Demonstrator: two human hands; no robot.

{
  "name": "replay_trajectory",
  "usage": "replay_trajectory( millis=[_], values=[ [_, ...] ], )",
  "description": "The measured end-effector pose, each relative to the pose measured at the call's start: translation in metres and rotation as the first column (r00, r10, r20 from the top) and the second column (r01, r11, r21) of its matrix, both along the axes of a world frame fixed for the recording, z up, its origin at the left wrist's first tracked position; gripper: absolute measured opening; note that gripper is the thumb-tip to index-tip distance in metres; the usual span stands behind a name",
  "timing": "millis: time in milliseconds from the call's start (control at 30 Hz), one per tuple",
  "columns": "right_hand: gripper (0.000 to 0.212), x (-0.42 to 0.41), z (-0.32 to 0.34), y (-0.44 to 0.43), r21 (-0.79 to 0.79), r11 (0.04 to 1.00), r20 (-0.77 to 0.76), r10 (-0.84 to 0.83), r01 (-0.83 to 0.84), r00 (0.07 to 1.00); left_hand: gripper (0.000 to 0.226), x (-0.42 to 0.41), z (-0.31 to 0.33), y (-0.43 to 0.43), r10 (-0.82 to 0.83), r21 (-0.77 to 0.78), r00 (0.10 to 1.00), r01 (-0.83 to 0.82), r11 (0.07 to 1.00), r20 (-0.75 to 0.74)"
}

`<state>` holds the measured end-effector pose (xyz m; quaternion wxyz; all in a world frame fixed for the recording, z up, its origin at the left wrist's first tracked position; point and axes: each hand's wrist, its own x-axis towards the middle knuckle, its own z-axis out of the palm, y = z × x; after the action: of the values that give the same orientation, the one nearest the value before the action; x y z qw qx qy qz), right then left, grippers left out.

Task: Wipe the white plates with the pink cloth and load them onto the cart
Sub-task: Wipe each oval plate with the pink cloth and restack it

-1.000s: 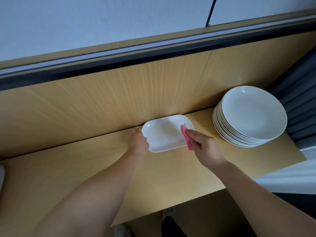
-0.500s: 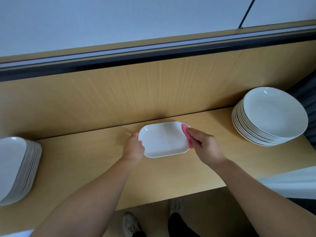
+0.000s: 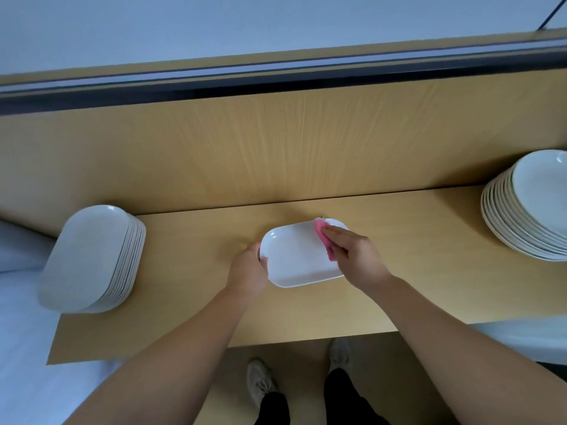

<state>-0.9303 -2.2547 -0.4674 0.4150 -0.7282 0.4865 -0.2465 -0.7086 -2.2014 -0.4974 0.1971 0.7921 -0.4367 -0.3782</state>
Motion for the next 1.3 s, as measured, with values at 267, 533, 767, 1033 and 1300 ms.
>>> replay_trajectory(
  millis=[267, 533, 767, 1033, 1300],
  values=[
    [0.056, 0.033, -0.032, -0.015, 0.043, 0.992, -0.557, 0.122, -0.118, 0.821, 0.060, 0.016, -0.009, -0.002, -0.301, 0.068, 0.947, 0.294, 0.953, 0.115],
    [0.070, 0.069, -0.035, -0.002, 0.061, 0.995, -0.787, 0.099, -0.082, 0.608, 0.106, 0.021, -0.011, -0.005, -0.440, 0.117, 0.876, 0.425, 0.898, 0.199],
    [0.087, 0.106, -0.044, 0.013, 0.096, 0.957, -0.762, 0.248, -0.275, 0.598, 0.097, 0.022, -0.012, -0.001, -0.396, 0.006, 0.908, 0.399, 0.917, 0.138],
    [0.069, 0.082, -0.049, 0.005, 0.047, 0.812, -0.664, 0.460, -0.581, 0.590, 0.102, 0.022, -0.008, 0.001, -0.413, -0.010, 0.887, 0.424, 0.906, 0.207],
    [0.071, 0.060, -0.041, -0.002, 0.086, 0.712, -0.608, 0.591, -0.697, 0.530, 0.103, 0.028, -0.009, 0.004, -0.509, 0.014, 0.806, 0.530, 0.848, 0.303]
  ],
)
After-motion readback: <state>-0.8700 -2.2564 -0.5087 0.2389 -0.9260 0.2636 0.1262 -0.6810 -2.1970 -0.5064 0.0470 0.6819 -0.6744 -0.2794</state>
